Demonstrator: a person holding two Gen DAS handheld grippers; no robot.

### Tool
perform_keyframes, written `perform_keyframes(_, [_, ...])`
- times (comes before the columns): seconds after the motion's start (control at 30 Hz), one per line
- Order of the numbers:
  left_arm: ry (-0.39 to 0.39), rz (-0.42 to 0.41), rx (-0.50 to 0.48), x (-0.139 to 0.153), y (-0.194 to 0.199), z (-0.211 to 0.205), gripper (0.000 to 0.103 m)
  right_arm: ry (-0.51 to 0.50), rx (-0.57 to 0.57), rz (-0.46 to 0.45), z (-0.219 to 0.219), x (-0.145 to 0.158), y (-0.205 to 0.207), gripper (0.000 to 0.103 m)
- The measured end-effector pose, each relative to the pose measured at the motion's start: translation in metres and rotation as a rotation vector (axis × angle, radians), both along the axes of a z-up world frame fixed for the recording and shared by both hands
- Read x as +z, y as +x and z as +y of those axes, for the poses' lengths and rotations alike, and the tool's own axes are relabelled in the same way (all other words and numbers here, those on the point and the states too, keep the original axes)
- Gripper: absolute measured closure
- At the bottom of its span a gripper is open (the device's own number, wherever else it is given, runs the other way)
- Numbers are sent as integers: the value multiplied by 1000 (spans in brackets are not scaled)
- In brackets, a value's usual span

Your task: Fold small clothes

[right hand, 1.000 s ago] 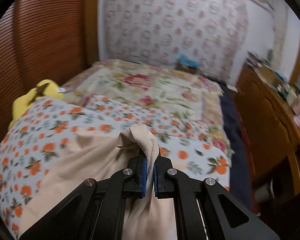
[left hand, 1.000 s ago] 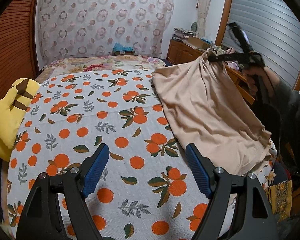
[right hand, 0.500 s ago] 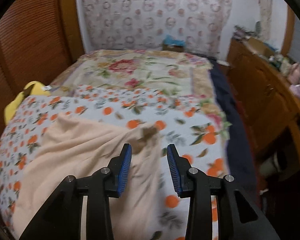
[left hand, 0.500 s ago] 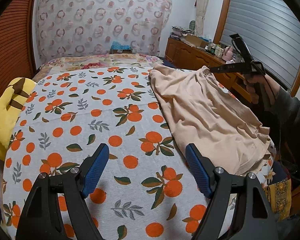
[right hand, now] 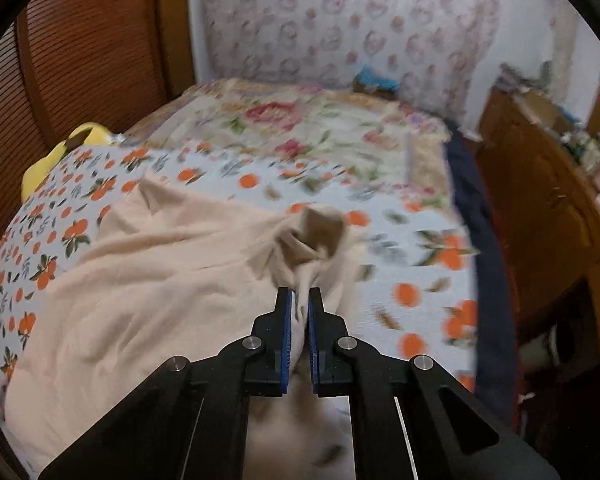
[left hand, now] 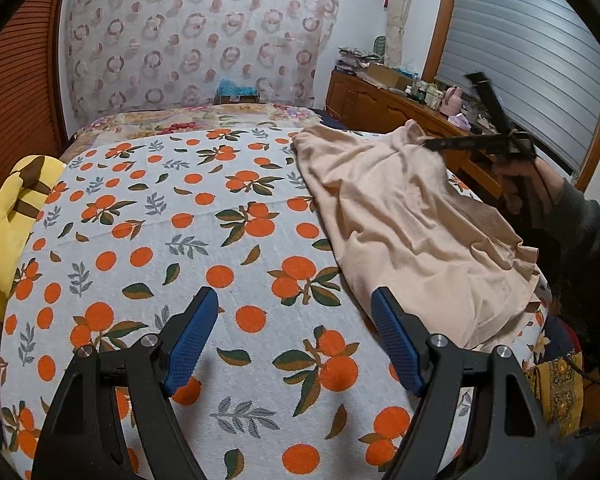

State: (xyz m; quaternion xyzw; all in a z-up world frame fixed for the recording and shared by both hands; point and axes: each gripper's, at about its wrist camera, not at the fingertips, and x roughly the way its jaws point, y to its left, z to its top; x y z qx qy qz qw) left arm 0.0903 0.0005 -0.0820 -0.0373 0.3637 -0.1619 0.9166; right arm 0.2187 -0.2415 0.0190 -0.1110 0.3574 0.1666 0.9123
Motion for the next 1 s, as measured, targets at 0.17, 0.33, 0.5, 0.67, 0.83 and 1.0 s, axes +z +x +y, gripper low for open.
perform_keyframes(0.17, [0,5,-15,-2,2,-6,24,-28,-73,-19,-29,1,-7,86])
perform_keyframes(0.33, [4,16,-39,-6,2,-17,24,-16,-15,-46,-28,-2,-57,62])
perform_keyframes(0.5, [7,20,-77,-6,-1,-31,24,14,82,-46,-18,-17,-124,62])
perform_keyframes(0.67, [14,23,-117,-6,-7,-43,24,43,98,-8,-20,-46,-169,62])
perform_keyframes(0.83, [11,28,-143,-9,-12,-53,24,26,65,26,-21,-66,-181,87])
perform_keyframes(1.0, [25,40,-163,-10,-17,-59,24,60,39,-29,-33,-51,-202,100])
